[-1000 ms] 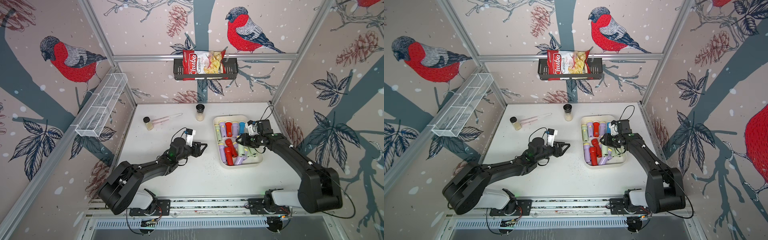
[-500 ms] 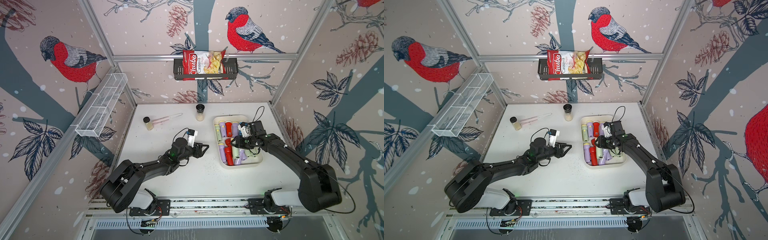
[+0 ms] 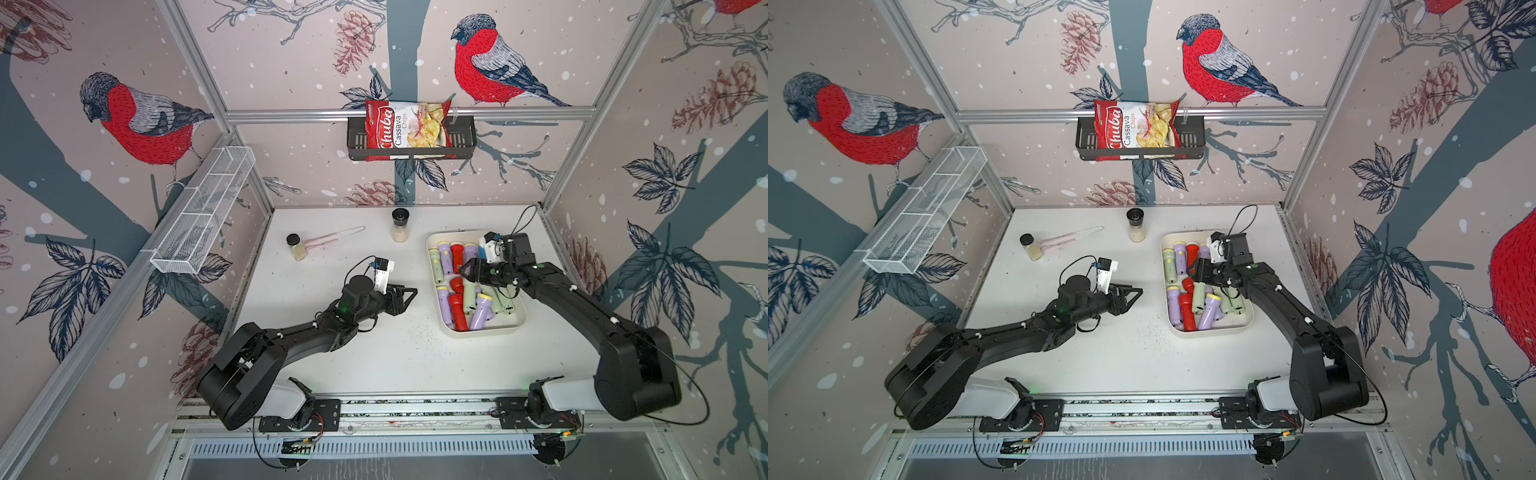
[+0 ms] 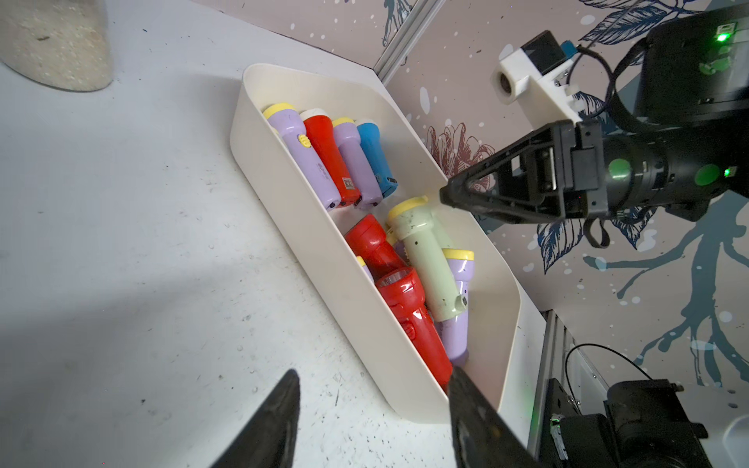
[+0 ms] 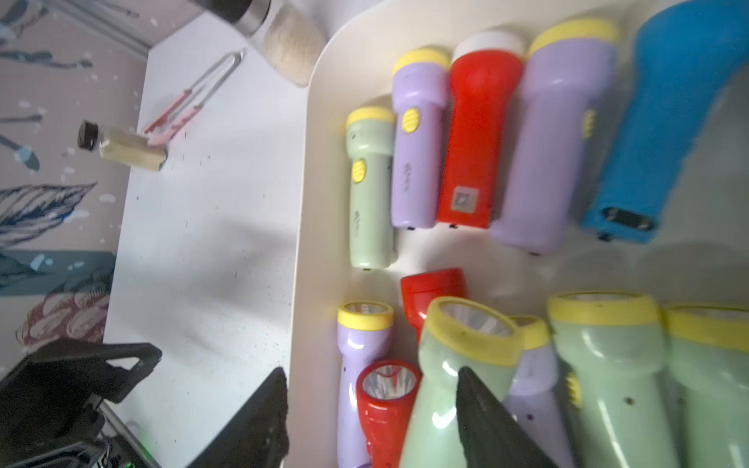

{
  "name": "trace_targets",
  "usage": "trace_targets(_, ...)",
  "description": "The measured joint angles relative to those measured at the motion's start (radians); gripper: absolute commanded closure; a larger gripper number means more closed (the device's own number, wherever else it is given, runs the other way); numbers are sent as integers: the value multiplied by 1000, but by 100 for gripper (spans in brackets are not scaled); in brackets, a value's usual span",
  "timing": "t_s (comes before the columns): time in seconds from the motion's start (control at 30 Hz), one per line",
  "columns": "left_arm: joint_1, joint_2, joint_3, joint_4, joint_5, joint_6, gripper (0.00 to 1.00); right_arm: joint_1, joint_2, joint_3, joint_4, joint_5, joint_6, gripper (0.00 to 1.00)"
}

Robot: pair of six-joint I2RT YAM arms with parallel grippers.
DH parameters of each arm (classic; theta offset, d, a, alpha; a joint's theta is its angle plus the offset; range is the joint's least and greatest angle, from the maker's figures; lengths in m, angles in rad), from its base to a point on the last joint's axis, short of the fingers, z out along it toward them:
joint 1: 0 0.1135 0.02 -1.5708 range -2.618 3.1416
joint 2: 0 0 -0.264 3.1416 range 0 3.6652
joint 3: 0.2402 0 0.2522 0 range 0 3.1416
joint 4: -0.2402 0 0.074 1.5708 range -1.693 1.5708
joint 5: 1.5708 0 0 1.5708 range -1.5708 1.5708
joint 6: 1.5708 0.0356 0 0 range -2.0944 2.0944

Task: Put the flashlights into the storage boxes
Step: Place the flashlight at the storage box.

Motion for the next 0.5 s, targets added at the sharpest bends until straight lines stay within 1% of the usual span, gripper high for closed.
trace_targets(0.1,0,-6,-8,-10,0,0,41,-111,-20,8,0,-25,-5,32)
trace_targets(0.2,0,-18,-22,-7,-3,-1,41,-243,-13,18,2,-67,-27,32)
trace_targets(0.27,0,-28,-36,-5,-11,-5,41,-333,18,18,11,-101,-31,32)
trace_targets(0.33,3,-35,-46,0,-30,-6,40,-402,61,19,11,-126,-37,32)
trace_targets(0.43,13,-49,-51,0,-53,-8,40,-457,122,19,12,-161,-52,32)
trace_targets(0.5,25,-61,-53,-2,-55,-8,40,-465,148,17,21,-187,-53,32)
